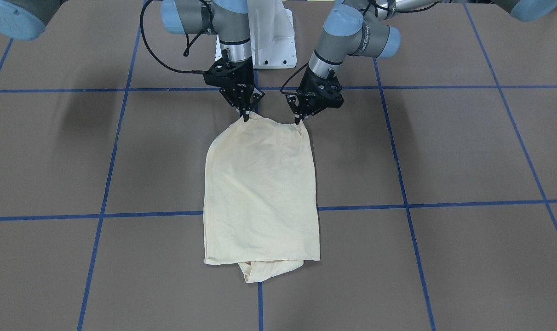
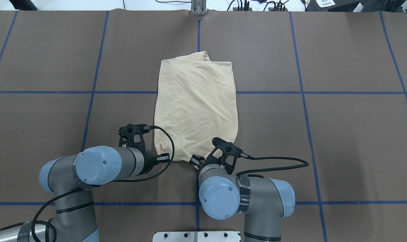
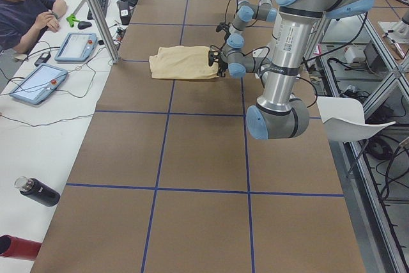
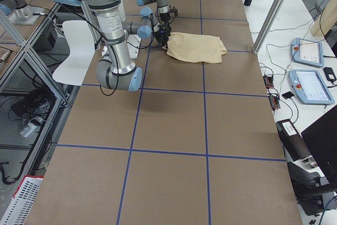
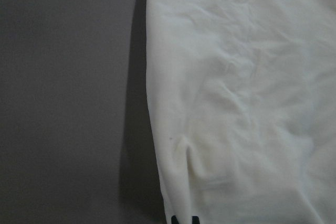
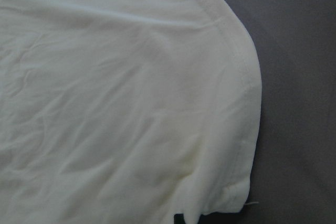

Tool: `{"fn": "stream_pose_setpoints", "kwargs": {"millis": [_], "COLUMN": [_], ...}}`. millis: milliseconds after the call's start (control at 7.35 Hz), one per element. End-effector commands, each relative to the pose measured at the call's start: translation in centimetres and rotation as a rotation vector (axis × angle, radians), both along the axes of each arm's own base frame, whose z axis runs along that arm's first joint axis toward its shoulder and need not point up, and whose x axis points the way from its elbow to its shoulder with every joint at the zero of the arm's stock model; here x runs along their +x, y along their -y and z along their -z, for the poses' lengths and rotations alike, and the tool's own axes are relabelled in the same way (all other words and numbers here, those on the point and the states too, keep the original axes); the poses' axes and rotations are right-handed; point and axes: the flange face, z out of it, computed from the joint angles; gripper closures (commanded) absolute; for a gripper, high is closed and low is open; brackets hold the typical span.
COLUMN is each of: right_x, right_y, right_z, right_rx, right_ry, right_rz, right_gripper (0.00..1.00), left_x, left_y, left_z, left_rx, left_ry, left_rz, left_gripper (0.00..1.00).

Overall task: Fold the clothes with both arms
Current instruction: 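Grasp the near corners of the shirt with both grippers, then lift the near end with both grippers and fold it toward the far end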

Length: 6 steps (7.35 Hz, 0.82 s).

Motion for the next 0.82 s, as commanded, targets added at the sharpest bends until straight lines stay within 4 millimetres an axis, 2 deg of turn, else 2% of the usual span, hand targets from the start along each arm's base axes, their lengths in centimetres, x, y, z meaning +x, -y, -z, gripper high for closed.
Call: {"fn": "stream_pose_setpoints", "kwargs": {"millis": [0,136,272,408,544,680], "right_x": [4.7,7.5,10.3,13.5,14.6,14.5], "right_y": [-1.2,-5.0,-9.5,-13.2,-14.4,-14.3], "right_z": [1.2,2.5,5.5,7.8,8.3,8.2], "right_rx": [0.011,0.013,0.027,0.039,0.045,0.047], "right_ry": [0.064,0.069,0.087,0.104,0.1,0.095], "right_rz": [0.007,0.062,0.116,0.171,0.181,0.181], "right_gripper": [1.0,1.0,1.0,1.0,1.0,1.0], "left_x": [-3.1,-4.8,-6.9,-9.3,-11.4,-11.7], "left_y": [-1.3,-4.4,-8.1,-11.3,-12.6,-12.7], "left_z": [3.9,5.1,7.2,9.8,11.7,12.0], "left_rx": [0.026,0.021,-0.003,-0.032,-0.049,-0.051], "left_ry": [-0.088,-0.131,-0.191,-0.222,-0.219,-0.21], "left_rz": [-0.007,-0.045,-0.088,-0.13,-0.146,-0.146], "left_gripper": [1.0,1.0,1.0,1.0,1.0,1.0]}}
